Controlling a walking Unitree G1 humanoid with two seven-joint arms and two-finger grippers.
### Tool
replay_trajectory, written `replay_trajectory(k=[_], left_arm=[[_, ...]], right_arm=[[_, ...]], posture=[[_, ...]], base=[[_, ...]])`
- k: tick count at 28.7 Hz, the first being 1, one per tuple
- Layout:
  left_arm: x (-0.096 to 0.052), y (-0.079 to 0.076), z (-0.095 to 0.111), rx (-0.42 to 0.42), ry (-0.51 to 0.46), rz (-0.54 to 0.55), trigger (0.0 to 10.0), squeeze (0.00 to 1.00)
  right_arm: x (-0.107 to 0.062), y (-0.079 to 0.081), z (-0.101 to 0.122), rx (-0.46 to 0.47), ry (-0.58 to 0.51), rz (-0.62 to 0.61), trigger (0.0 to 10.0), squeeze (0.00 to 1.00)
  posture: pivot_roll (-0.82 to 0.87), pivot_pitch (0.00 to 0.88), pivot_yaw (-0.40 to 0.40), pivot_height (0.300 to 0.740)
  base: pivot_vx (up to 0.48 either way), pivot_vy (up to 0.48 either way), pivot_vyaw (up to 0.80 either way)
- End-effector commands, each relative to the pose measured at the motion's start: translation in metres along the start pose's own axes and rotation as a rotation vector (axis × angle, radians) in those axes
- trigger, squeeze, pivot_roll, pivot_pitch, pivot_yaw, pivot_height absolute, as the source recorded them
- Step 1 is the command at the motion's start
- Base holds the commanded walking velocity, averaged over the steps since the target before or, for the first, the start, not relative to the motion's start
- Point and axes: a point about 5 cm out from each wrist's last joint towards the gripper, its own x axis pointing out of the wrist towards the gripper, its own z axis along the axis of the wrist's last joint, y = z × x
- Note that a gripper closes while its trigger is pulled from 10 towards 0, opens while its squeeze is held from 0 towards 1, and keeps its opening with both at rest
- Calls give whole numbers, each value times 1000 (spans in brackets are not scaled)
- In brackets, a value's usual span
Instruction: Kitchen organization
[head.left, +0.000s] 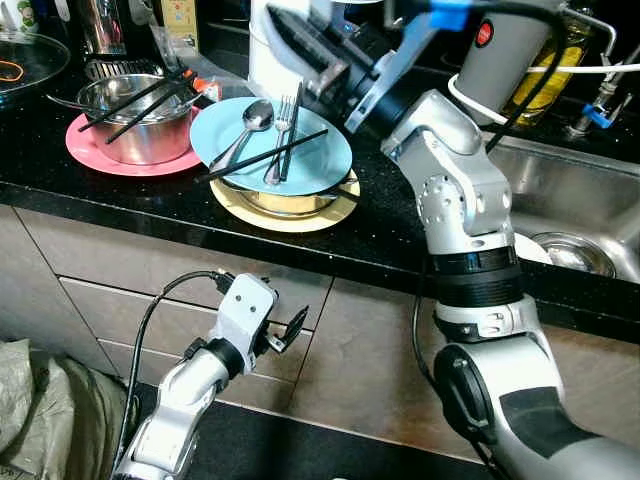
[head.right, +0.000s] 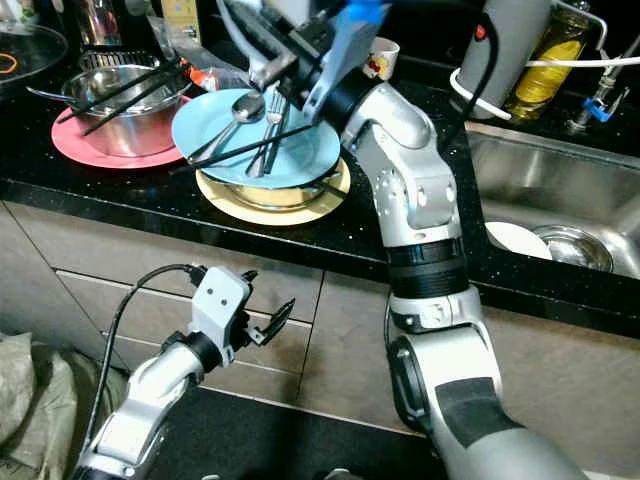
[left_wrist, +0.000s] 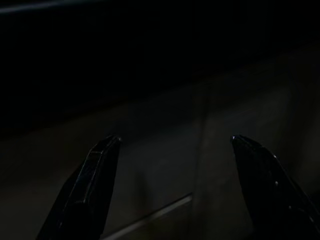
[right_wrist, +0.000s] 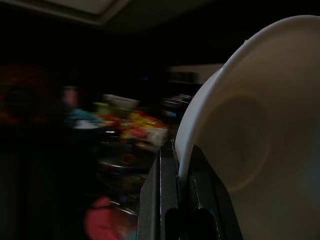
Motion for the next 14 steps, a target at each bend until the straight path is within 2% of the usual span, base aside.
replay_trajectory(k=[1, 6, 7, 8, 9, 11, 14], left_arm=[[1, -6, -1, -12, 2, -28, 10000, 0], [2, -12, 1, -49, -2, -112, 10000, 0], [2, -15, 3, -64, -9, -146, 10000, 0], [1, -24, 10, -75, -27, -224, 10000, 0], [1, -26, 13, -79, -35, -246, 10000, 0], [1, -26, 13, -79, -35, -246, 10000, 0], [1, -27, 16, -85, -42, -241, 10000, 0]], right_arm=[[-12, -16, 5, 15, -25, -87, 10000, 0], [-16, -22, 6, 0, -11, -121, 10000, 0], [-17, -23, 5, -3, -5, -129, 10000, 0], [-19, -25, 4, -25, 14, -145, 10000, 0], [-20, -27, 3, -39, 24, -157, 10000, 0], [-20, -27, 3, -39, 24, -157, 10000, 0], [-22, -29, 0, -82, 44, -192, 10000, 0]], posture=[[128, 60, -131, 740], [123, 58, -131, 740], [122, 58, -130, 740], [123, 58, -130, 740], [123, 58, -130, 740], [123, 58, -130, 740], [124, 59, -127, 740]], base=[[0, 0, -800], [0, 0, -800], [0, 0, -800], [0, 0, -800], [0, 0, -800], [0, 0, -800], [0, 0, 0]])
